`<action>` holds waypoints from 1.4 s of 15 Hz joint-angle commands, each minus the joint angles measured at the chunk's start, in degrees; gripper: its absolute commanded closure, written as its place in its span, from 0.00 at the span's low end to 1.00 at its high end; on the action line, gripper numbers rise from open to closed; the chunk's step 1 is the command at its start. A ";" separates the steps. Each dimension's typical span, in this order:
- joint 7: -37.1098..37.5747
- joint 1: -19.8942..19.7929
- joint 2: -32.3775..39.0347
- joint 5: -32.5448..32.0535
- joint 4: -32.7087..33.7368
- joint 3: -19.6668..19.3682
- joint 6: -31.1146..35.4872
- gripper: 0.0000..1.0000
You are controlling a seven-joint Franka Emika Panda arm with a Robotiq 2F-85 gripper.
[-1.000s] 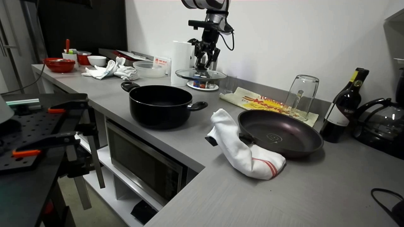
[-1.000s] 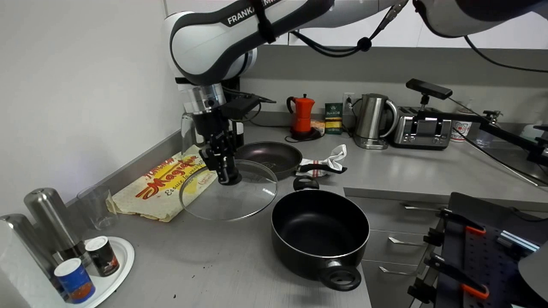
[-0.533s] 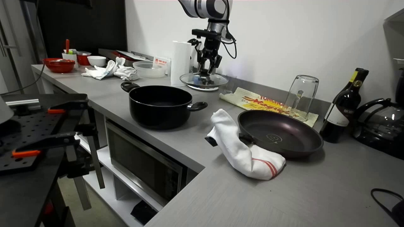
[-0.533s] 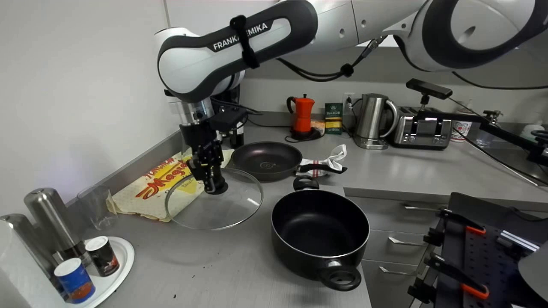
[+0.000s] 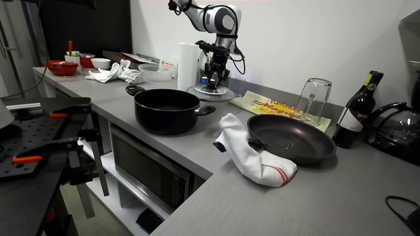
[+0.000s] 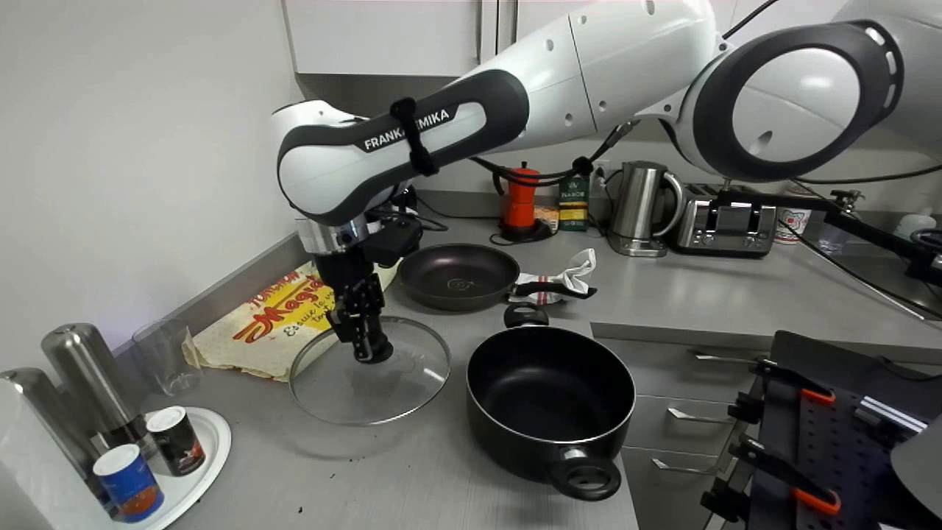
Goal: Take the lid off the pot
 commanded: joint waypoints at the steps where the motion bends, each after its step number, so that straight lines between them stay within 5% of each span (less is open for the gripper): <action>1: -1.66 1.00 4.77 0.75 6.92 -0.65 -3.25 0.74; 14: -1.52 2.26 12.58 1.45 15.94 -0.80 -6.87 0.74; 21: -1.17 1.44 12.07 0.70 13.81 0.44 -5.41 0.74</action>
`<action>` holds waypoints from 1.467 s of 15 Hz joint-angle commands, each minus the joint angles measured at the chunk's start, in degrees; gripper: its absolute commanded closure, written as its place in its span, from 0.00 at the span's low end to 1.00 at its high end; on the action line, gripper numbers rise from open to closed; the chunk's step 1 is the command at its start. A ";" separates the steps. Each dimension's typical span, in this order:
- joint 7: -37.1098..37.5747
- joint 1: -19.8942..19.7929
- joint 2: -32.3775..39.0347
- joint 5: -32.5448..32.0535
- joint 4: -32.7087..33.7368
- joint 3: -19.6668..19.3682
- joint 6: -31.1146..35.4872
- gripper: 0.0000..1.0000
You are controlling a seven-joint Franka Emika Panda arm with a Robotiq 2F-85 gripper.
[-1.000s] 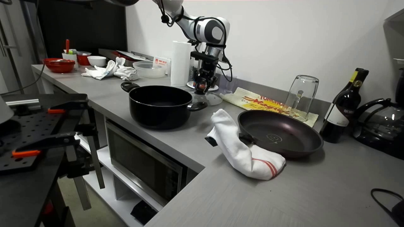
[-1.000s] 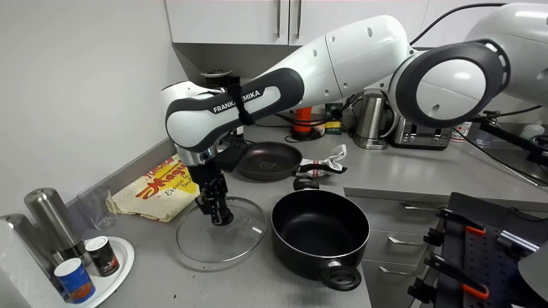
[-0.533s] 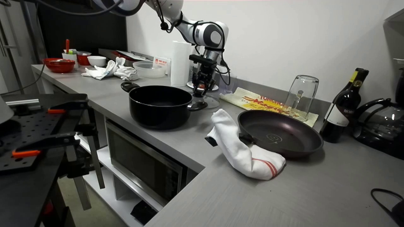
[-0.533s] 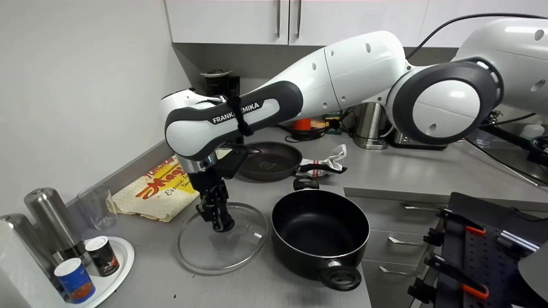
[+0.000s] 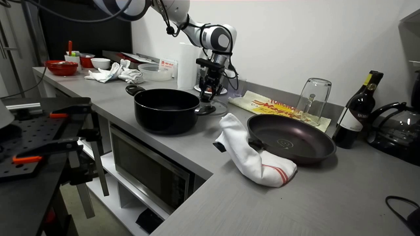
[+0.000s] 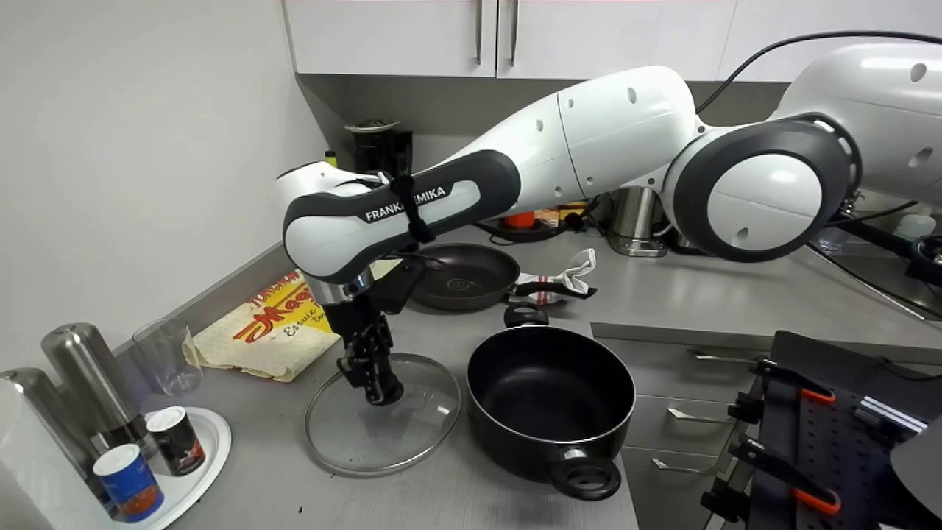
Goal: Take the lid off the pot
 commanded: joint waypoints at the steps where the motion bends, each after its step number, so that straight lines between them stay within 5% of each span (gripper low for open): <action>1: -0.53 0.01 0.93 0.48 2.87 0.37 -1.52 0.74; 18: -0.25 -0.11 1.56 0.55 2.62 0.37 -1.81 0.74; 22: -0.20 -0.10 1.52 0.55 2.60 0.36 -1.82 0.39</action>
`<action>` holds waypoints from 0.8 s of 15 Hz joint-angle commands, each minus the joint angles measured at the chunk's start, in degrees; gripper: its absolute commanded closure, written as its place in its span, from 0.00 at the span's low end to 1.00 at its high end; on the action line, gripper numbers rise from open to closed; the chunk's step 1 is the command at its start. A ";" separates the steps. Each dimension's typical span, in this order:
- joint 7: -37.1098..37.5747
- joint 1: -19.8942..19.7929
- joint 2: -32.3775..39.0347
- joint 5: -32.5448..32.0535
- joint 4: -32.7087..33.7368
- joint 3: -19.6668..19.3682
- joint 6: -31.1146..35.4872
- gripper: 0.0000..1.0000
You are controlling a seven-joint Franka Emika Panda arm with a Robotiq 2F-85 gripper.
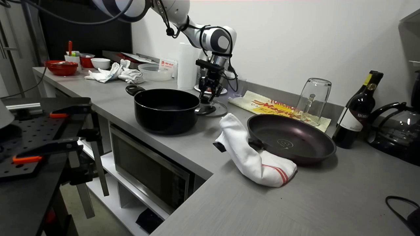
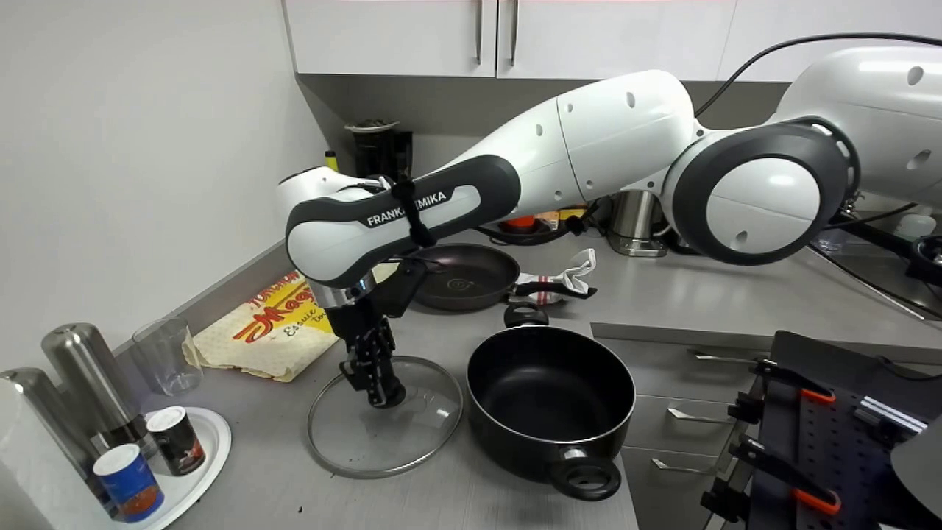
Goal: Take the lid off the pot
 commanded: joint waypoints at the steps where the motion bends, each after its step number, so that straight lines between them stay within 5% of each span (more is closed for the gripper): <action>1: -0.18 -0.02 1.03 0.58 2.57 0.37 -1.84 0.33; 5: -0.10 -0.11 0.98 0.60 2.58 0.38 -1.84 0.04; 12: -0.14 -0.04 0.43 0.58 2.37 0.46 -1.92 0.00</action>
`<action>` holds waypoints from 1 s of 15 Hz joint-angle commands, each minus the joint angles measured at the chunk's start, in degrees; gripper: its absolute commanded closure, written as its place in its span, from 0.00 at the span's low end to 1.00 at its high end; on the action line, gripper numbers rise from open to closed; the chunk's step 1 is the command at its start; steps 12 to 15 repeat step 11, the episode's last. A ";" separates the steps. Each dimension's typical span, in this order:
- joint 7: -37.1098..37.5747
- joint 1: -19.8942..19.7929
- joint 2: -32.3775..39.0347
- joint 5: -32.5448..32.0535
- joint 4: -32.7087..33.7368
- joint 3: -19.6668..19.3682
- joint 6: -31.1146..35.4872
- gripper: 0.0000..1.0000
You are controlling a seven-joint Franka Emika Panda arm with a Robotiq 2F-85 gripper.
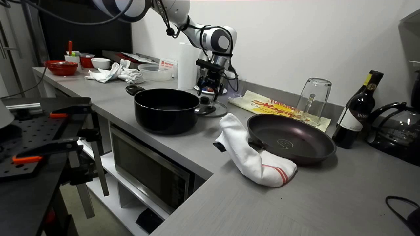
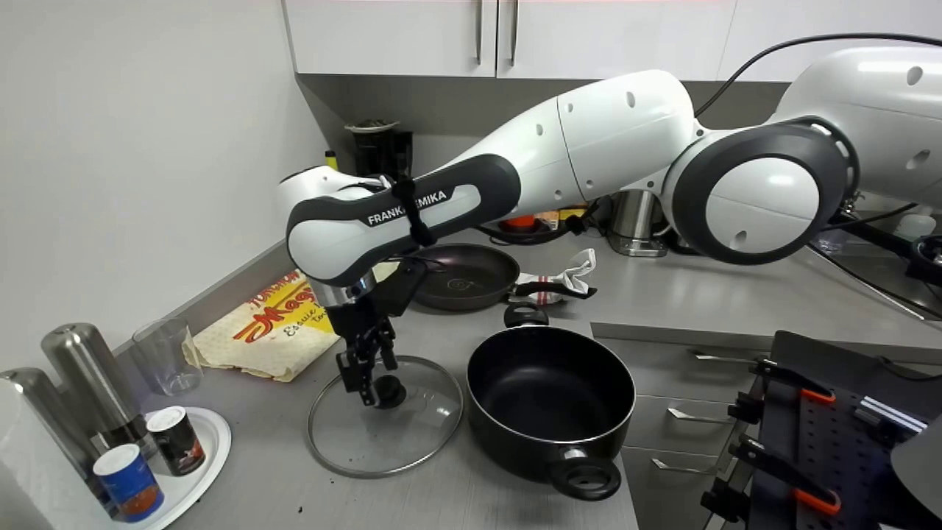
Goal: Take the lid off the pot
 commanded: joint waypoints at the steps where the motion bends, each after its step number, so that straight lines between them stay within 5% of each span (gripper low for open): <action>1: -0.61 0.24 -0.04 0.50 2.08 0.60 -1.80 0.00; 15: 0.00 0.35 -0.88 -0.02 0.96 0.71 0.04 0.00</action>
